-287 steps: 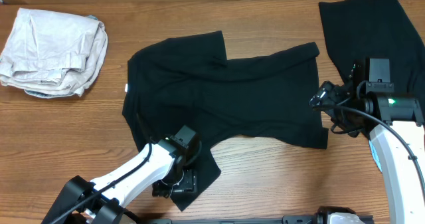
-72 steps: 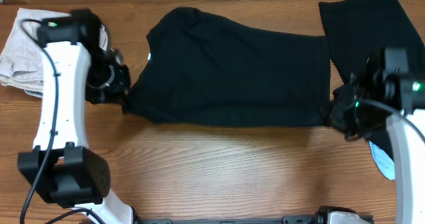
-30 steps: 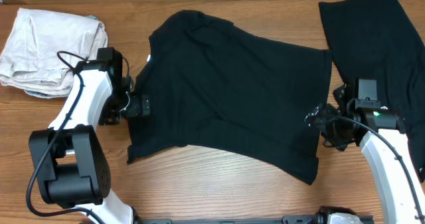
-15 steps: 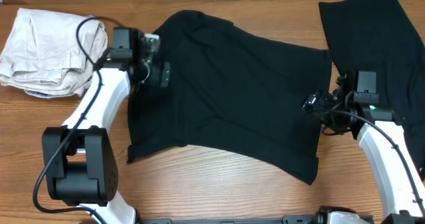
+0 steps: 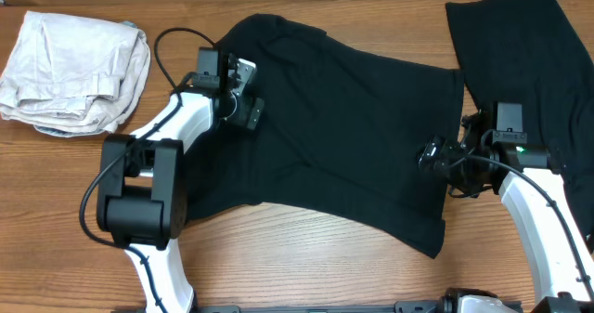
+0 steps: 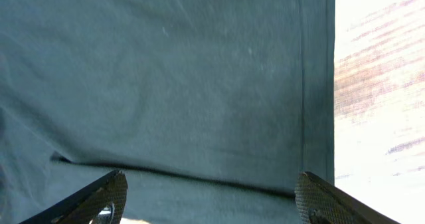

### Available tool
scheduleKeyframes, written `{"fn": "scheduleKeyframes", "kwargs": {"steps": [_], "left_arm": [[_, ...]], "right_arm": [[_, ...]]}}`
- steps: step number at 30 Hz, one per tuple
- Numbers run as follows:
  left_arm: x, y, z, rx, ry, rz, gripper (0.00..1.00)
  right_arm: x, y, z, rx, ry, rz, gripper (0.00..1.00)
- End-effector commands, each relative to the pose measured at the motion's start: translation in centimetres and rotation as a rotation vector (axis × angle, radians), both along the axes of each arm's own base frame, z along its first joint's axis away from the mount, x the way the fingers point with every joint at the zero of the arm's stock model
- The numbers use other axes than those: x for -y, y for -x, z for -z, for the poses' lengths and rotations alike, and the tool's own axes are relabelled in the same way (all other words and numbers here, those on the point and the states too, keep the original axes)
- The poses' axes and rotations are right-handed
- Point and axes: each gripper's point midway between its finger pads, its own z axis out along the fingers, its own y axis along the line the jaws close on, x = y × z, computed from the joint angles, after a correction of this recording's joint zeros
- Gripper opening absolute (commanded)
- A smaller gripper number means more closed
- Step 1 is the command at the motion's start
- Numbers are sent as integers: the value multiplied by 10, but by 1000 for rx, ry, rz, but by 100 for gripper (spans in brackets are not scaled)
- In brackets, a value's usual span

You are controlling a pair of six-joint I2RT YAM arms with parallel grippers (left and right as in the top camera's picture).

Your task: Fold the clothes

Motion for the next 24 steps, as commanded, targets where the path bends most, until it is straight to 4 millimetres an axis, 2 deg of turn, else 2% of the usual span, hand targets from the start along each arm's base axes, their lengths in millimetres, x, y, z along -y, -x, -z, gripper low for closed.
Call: {"fn": "scheduleKeyframes", "kwargs": {"steps": [1, 4, 7, 10, 16, 20, 24], "left_arm": [[-8, 1, 23, -34, -60, -8, 96], [-16, 9, 44, -88, -94, -43, 97], [-39, 23, 58, -161, -151, -206, 95], [-70, 40, 62, -236, -182, -386, 95], [-110, 71, 67, -375, -158, -544, 99], [-120, 84, 69, -442, -99, -575, 100], [-111, 92, 66, -508, -12, -570, 100]], "right_arm": [[-1, -5, -9, 21, -6, -13, 85], [-2, -3, -9, 12, -8, -14, 85], [-3, -3, -9, 13, -14, -15, 85], [-3, -5, -9, 20, -13, -15, 85], [1, -20, -14, 86, 5, -12, 85], [4, -32, -12, 118, 23, -7, 85], [5, -43, 2, 106, 21, -8, 85]]}}
